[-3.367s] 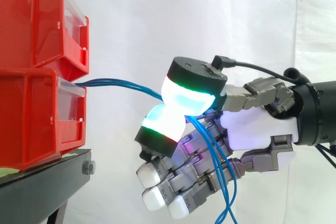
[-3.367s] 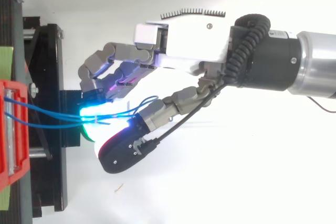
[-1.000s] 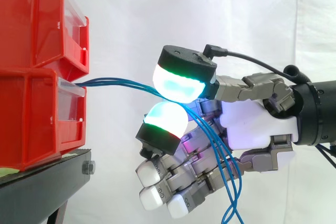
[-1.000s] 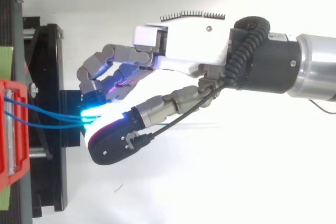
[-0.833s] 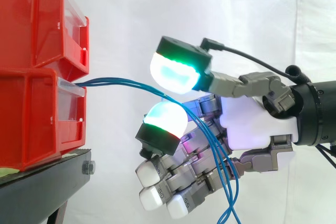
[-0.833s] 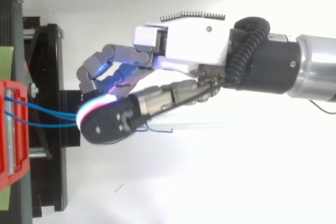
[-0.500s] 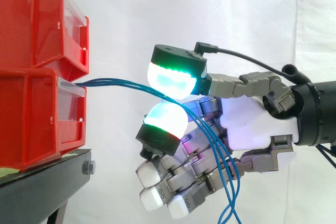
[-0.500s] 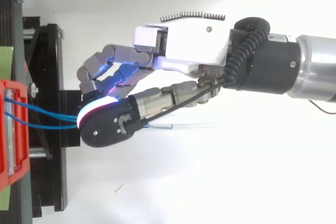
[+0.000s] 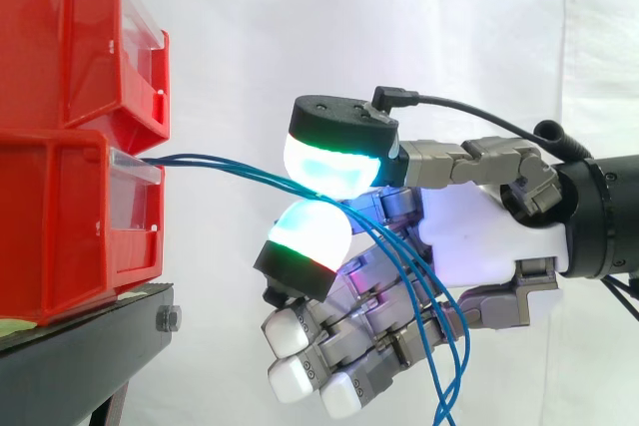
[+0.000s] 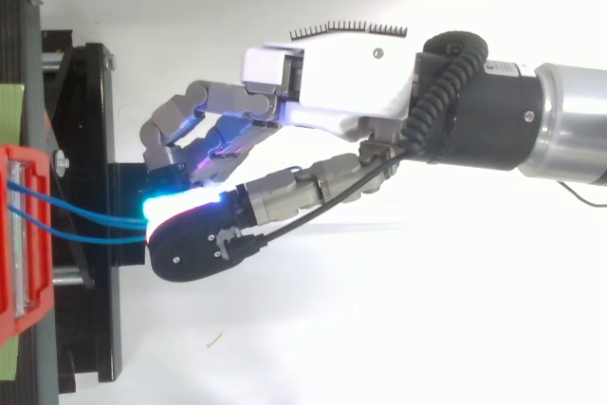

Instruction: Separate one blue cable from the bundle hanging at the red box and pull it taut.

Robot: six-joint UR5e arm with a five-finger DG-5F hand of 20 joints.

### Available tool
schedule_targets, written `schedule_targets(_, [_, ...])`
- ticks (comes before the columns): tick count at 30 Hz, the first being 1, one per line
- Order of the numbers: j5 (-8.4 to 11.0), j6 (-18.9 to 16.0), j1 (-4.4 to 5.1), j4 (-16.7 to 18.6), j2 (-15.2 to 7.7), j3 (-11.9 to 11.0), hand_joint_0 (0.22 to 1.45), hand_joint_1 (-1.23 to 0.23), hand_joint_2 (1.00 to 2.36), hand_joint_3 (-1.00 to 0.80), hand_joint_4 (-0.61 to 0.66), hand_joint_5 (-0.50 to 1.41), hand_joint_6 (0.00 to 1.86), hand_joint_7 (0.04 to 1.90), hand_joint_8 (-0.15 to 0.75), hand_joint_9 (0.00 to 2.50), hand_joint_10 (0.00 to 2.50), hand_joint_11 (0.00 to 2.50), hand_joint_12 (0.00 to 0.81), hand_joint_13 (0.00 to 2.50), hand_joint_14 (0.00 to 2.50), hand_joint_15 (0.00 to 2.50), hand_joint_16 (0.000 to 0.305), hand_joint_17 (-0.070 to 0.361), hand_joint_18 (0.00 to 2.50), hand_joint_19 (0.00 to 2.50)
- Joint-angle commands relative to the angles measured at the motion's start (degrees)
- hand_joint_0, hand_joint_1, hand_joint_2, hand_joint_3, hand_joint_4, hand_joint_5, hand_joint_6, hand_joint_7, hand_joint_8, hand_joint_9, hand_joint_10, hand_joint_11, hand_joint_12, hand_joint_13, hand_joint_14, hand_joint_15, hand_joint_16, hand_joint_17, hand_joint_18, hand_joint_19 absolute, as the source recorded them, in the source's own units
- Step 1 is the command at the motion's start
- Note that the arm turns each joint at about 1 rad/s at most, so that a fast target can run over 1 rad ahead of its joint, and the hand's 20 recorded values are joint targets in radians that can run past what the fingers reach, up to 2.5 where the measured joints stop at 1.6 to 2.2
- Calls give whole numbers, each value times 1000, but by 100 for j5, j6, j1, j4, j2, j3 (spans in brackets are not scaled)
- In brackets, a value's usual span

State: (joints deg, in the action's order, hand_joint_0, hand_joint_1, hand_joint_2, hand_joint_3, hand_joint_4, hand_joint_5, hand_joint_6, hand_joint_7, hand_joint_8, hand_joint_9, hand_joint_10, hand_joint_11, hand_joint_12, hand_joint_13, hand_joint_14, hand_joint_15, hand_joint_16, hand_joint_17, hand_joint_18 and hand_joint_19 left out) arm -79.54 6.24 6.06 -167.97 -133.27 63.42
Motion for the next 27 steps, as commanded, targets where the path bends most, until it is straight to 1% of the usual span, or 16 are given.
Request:
schedule_targets(1, [0,0,0,-7,3,3,628,-803,1003,-103,96,-184,909,1149,359,726,16,578,437,706,10,286,59,132,768,238])
schedule_targets(5, [0,0,0,1,-6,3,634,-808,1008,-178,98,-189,905,1164,344,715,15,578,416,692,10,290,55,123,745,257])
schedule_targets(11, [0,0,0,1,-6,3,628,-798,1012,-242,92,-190,901,1199,321,708,18,585,395,679,11,293,50,114,718,283])
schedule_targets(18, [0,0,9,37,-6,47,644,-817,1011,-280,73,-190,900,1207,318,715,18,589,392,682,11,293,49,110,720,281])
schedule_targets(19, [0,0,0,37,-6,56,646,-823,1010,-304,69,-188,901,1203,317,717,16,582,390,682,11,296,49,110,720,277])
schedule_targets(21, [0,0,9,37,-6,65,638,-833,1003,-443,83,-179,899,1206,318,721,18,589,387,682,11,298,49,110,722,282])
schedule_targets(22, [0,0,9,45,-6,74,642,-822,1001,-489,90,-176,899,1203,316,723,16,591,385,684,11,299,49,110,722,281])
schedule_targets(23, [-9,0,9,45,3,74,618,-796,1000,-500,97,-171,896,1211,315,726,16,586,384,685,11,294,49,110,724,289])
schedule_targets(27, [17,0,9,63,3,74,582,-747,1000,-500,107,-163,889,1205,316,740,16,588,388,690,11,298,49,111,732,293])
